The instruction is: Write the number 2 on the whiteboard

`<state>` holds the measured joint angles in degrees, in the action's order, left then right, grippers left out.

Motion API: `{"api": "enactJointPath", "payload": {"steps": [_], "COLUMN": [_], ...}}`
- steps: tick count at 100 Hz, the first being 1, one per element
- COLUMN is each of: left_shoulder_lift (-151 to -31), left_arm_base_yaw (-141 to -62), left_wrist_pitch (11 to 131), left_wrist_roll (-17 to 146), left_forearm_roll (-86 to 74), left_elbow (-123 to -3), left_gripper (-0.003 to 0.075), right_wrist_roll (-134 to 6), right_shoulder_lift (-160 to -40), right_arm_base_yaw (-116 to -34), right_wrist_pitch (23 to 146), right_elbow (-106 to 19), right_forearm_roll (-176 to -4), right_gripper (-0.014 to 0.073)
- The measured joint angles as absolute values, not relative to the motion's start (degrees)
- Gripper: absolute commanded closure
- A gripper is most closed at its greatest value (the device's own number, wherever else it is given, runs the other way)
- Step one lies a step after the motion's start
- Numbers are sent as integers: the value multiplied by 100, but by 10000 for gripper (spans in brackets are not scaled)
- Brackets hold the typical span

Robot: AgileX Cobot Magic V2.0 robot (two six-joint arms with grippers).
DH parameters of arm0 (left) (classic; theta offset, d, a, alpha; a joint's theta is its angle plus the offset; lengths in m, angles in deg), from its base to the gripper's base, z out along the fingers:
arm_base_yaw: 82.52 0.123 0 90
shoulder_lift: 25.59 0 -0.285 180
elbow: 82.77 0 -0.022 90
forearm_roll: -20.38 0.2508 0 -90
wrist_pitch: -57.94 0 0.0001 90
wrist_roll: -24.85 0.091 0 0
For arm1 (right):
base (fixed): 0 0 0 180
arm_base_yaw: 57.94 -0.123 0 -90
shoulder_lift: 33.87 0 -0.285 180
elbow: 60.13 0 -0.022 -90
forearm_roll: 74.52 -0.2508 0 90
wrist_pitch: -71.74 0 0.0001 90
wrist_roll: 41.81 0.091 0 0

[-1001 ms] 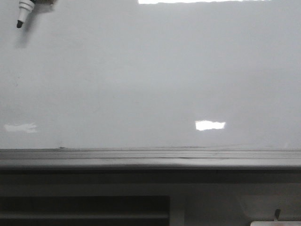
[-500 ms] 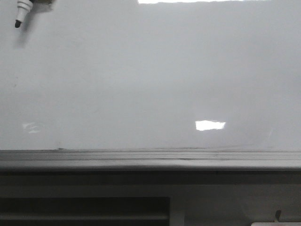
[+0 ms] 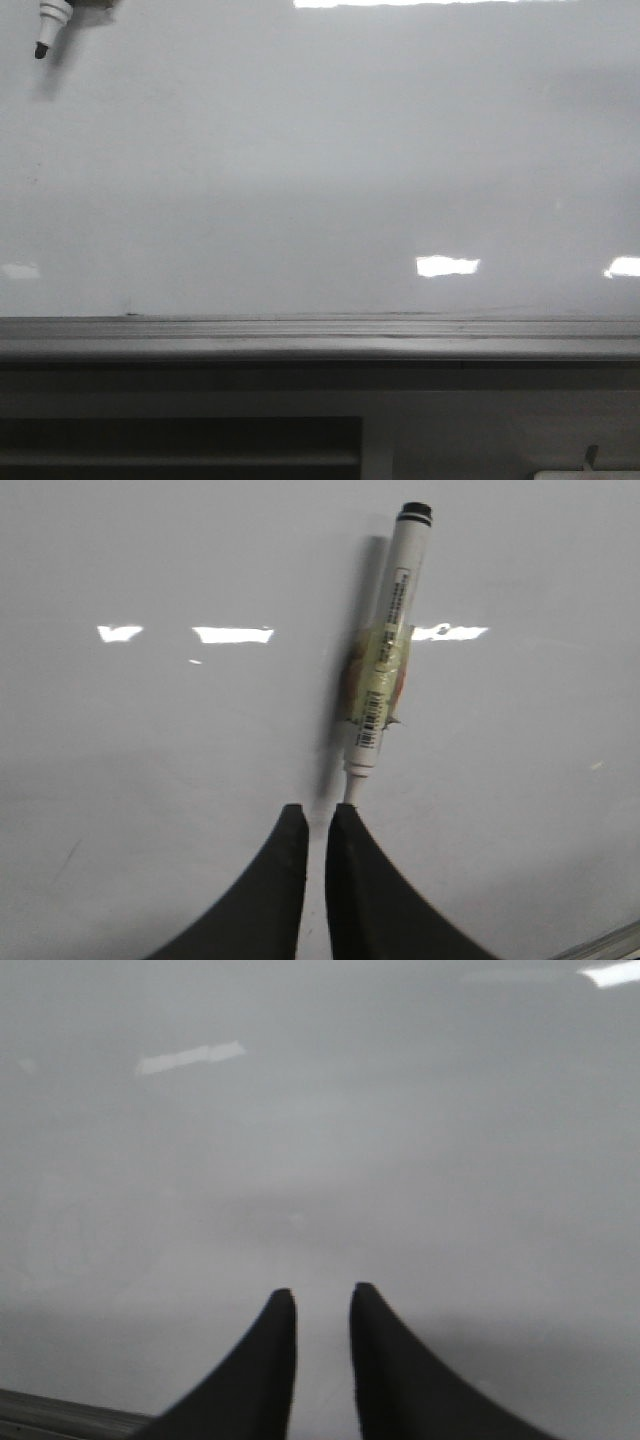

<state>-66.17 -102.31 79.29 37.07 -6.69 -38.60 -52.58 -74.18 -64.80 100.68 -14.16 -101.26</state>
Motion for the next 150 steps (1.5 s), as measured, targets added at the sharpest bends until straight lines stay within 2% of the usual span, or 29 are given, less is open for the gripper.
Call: {"api": "enactJointPath", "payload": {"steps": [6,9,16,39,66,77,92,93,100,135,150], "left_shoulder_lift": [-6817,-6934,-7160,-7981,-8960,-9232,-9330,-9336,-9358,-9322,-9151], "left_arm_base_yaw": [-10426,-10558,-10794,-11274,-11295,-11295,-11298,-11298,-11298,-11298,-11606], "left_wrist_pitch": [7729,7615,7320,6636,6508,6497,6455,6455,6455,6622,7230], "left_wrist_roll": [3707,3714,3714,3714,3714,3720,3720,3720,3728,3843,4555], "left_forearm_roll": [-669,-669,-669,-540,-467,-454,-454,-452,-442,-209,-174], "left_elbow": [-3895,-3912,-3963,-4221,-4647,-4763,-4812,-4809,-4809,-4809,-4912], "left_gripper": [451,376,284,281,283,361,593,630,743,740,741], "right_wrist_roll": [-5269,-5269,-5281,-5294,-5294,-5294,-5294,-5294,-5294,-5346,-6197], "right_shoulder_lift": [-7439,-7439,-7439,-7439,-7439,-7439,-7439,-7439,-7439,-7439,-7493], "right_arm_base_yaw": [-6524,-6540,-6554,-6563,-6563,-6563,-6563,-6563,-6563,-6563,-6697], "right_wrist_pitch": [10072,10072,10072,10050,10040,10040,10040,10040,10040,10151,10499], "right_elbow": [-1430,-1430,-1433,-1445,-1466,-1466,-1466,-1466,-1466,-1466,-1582], "right_forearm_roll": [-10111,-10111,-10111,-10111,-10133,-10133,-10135,-10135,-10145,-10160,-10828], "right_gripper": [125,115,127,162,162,162,162,162,162,163,179]}}
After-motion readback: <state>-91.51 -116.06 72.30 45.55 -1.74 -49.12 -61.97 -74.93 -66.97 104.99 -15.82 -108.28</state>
